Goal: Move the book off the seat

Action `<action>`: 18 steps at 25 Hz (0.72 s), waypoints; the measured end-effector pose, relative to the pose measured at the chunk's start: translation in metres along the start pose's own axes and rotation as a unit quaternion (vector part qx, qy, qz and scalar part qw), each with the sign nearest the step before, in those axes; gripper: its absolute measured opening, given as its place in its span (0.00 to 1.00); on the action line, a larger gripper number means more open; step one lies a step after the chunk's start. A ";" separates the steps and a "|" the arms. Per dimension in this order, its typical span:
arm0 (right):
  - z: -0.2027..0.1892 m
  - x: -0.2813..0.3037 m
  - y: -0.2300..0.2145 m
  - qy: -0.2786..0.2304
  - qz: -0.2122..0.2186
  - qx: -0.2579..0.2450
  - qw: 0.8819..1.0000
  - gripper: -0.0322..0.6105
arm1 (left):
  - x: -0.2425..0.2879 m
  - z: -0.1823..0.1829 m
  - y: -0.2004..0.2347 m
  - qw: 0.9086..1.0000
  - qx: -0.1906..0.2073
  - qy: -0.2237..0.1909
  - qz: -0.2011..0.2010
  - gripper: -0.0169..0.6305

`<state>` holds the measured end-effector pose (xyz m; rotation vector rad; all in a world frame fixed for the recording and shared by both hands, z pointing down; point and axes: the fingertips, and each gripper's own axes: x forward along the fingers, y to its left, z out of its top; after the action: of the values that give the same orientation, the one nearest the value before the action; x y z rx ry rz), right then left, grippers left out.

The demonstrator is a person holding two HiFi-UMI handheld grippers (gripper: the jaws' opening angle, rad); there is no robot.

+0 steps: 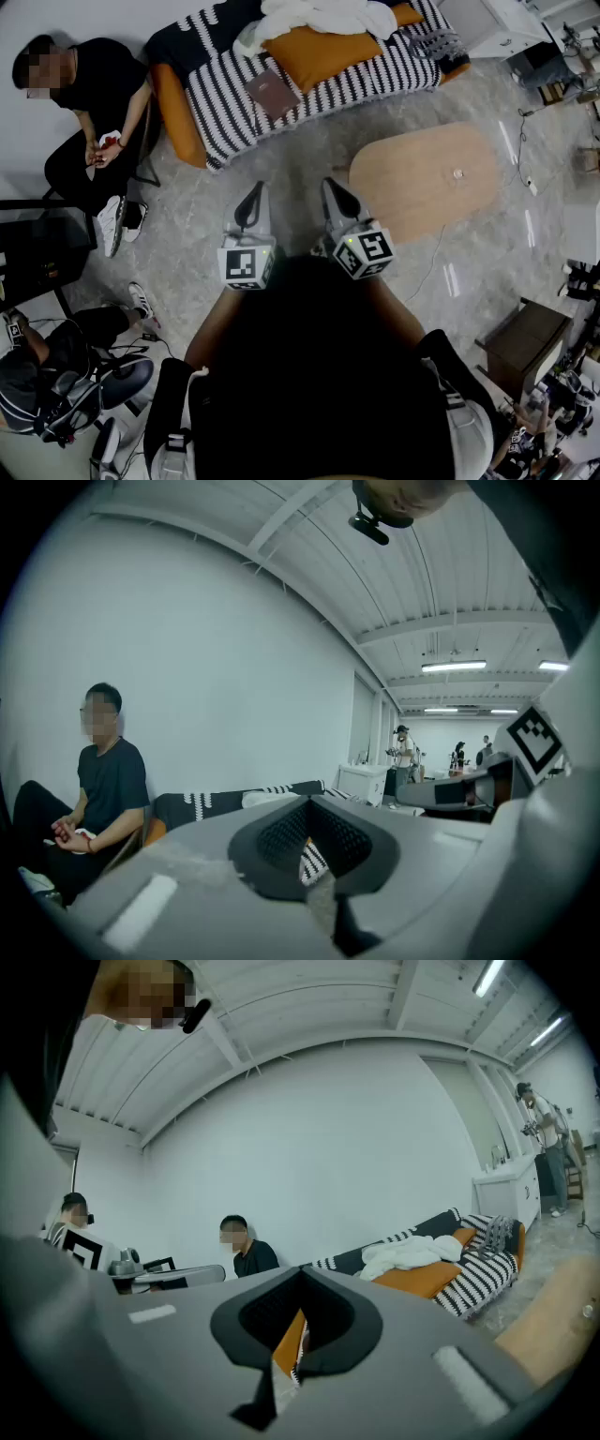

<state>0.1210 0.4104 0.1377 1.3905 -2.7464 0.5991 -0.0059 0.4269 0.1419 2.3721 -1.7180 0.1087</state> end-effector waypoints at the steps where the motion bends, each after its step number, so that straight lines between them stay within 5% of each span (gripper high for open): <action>1: -0.001 0.001 0.001 0.000 0.000 -0.001 1.000 0.06 | 0.000 0.001 0.002 1.000 0.005 -0.004 0.000 0.04; 18: -0.009 0.025 0.017 0.000 -0.022 0.021 1.000 0.06 | -0.006 0.003 0.038 1.000 0.010 -0.019 -0.011 0.04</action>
<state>0.0908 0.4033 0.1445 1.4564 -2.7106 0.6588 -0.0443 0.4208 0.1425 2.4221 -1.7133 0.0788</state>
